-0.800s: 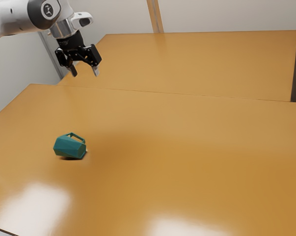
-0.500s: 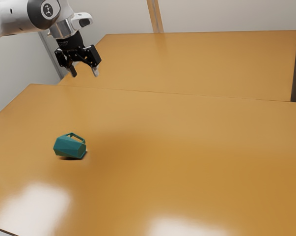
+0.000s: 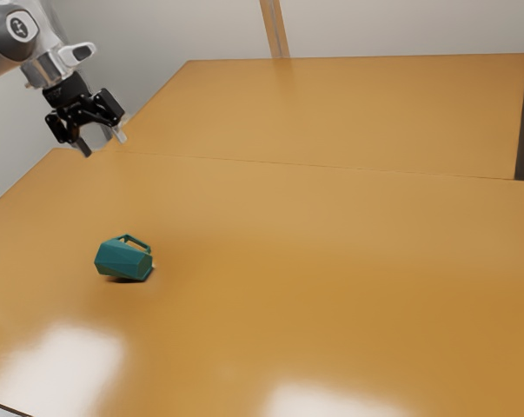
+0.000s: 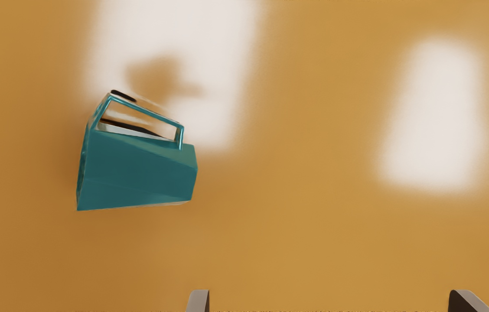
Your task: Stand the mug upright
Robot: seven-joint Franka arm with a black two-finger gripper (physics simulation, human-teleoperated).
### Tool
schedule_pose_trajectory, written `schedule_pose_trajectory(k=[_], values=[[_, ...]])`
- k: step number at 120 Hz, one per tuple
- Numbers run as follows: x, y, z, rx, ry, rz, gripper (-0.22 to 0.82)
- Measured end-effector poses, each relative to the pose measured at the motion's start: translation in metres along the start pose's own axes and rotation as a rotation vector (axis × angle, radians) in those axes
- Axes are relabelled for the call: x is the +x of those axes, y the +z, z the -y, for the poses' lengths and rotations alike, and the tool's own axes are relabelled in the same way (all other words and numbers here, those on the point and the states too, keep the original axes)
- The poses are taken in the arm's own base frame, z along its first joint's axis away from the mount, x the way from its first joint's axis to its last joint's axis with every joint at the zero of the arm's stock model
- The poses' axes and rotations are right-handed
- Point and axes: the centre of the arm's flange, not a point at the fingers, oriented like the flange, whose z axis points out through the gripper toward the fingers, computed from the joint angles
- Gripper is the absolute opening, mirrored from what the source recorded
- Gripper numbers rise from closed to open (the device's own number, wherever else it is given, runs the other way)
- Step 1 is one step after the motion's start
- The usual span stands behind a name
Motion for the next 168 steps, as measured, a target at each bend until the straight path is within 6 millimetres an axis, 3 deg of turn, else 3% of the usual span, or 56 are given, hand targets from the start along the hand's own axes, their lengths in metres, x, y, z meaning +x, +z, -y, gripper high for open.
schedule_pose_trajectory(k=[11,28,42,51,80,112,137,168], values=[[-0.002,-0.003,0.056,-0.087,-0.047,0.0,0.6],[-0.003,0.01,0.134,-0.216,-0.085,0.005,0.6],[0.001,0.038,0.188,-0.308,-0.088,0.016,0.6],[0.008,0.064,0.209,-0.361,-0.069,0.029,0.6],[0.025,0.133,0.24,-0.469,0.013,0.054,0.6],[0.013,0.201,0.25,-0.571,0.058,0.047,0.6],[0.008,0.223,0.251,-0.62,0.092,0.007,0.6],[0.012,0.24,0.237,-0.678,0.154,-0.027,0.6]])
